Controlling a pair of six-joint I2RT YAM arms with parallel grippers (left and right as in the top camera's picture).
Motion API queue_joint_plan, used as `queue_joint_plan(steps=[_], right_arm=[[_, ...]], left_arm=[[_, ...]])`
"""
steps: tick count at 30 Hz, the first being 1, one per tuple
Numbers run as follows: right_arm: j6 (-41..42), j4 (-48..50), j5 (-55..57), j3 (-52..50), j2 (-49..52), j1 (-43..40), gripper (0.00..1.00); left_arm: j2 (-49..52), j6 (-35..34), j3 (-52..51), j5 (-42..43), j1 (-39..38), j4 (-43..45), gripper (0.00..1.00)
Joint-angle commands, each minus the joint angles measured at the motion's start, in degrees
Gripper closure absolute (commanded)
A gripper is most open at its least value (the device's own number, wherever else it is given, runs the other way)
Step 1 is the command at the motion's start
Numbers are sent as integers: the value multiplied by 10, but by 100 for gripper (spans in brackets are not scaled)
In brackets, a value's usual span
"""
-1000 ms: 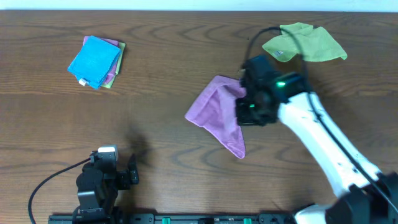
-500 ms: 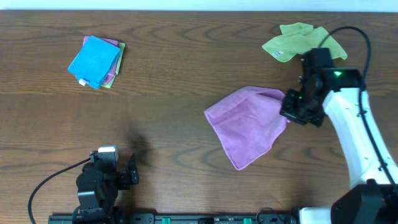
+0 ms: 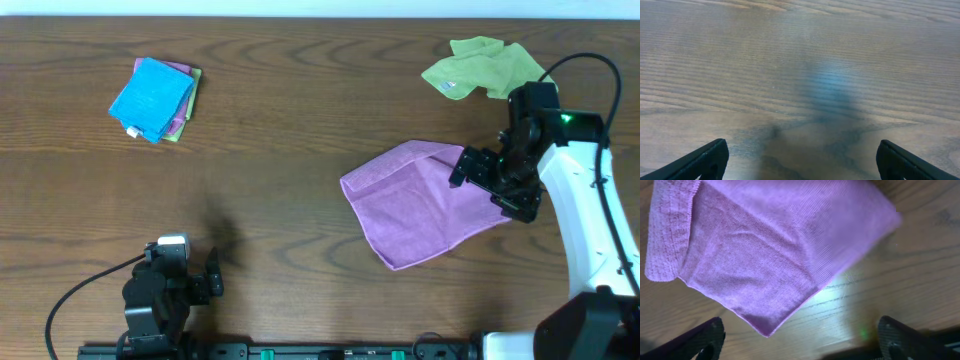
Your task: Fold the cloth
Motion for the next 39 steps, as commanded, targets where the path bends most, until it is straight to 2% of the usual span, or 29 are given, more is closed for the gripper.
queue_joint_plan(steps=[1, 2, 3, 11, 19, 24, 25, 26, 27, 28, 29, 30, 32, 34, 35, 36, 37, 38, 39], right_arm=[[-10, 8, -9, 4, 5, -3, 32], [-30, 15, -24, 4, 5, -3, 88], [-39, 18, -37, 4, 4, -3, 99], [-162, 45, -215, 7, -18, -3, 99], [-180, 31, -205, 24, -157, -2, 99], [-201, -20, -174, 24, -267, 16, 99], [-207, -31, -174, 24, -283, 22, 87], [-212, -43, -174, 24, -300, 29, 57], [-213, -56, -175, 24, -313, 36, 32], [-219, -68, -181, 24, -329, 43, 25], [-228, -75, -191, 24, -340, 47, 14], [-230, -77, -199, 24, -350, 51, 10], [-230, -79, -212, 24, -363, 54, 9], [-230, -80, -223, 24, -371, 54, 11], [-230, -80, -223, 24, -373, 54, 22], [-229, -80, -223, 24, -374, 54, 42], [-229, -81, -223, 24, -374, 54, 55], [-229, -84, -224, 24, -373, 54, 59], [-229, -90, -224, 24, -373, 54, 52]], left_arm=[[-3, -4, -6, -4, -2, -9, 5], [-3, -4, -6, -4, -2, -9, 5], [-3, -4, -6, -4, -2, -9, 5], [-3, -4, -6, -4, -2, -9, 5], [-3, -4, -6, -4, -2, -9, 5], [-3, -2, -6, -6, -2, 2, 5], [-3, -3, -6, -4, -2, 12, 5], [-3, -16, -6, 11, -2, 22, 5], [-3, -46, -6, 44, -2, 30, 5], [-3, -93, -6, 85, -2, 38, 5], [-3, -169, -4, 138, -2, 41, 5], [-3, -252, -3, 195, -2, 41, 5], [-3, -394, -1, 293, -2, 35, 5], [-3, -456, 0, 322, -2, 35, 5], [-3, -467, 0, 322, -2, 35, 5], [-3, -476, 0, 323, -2, 37, 5], [-3, -485, 0, 322, -2, 37, 4], [-3, -496, 0, 322, -2, 38, 5], [-3, -523, 0, 322, -2, 38, 4]])
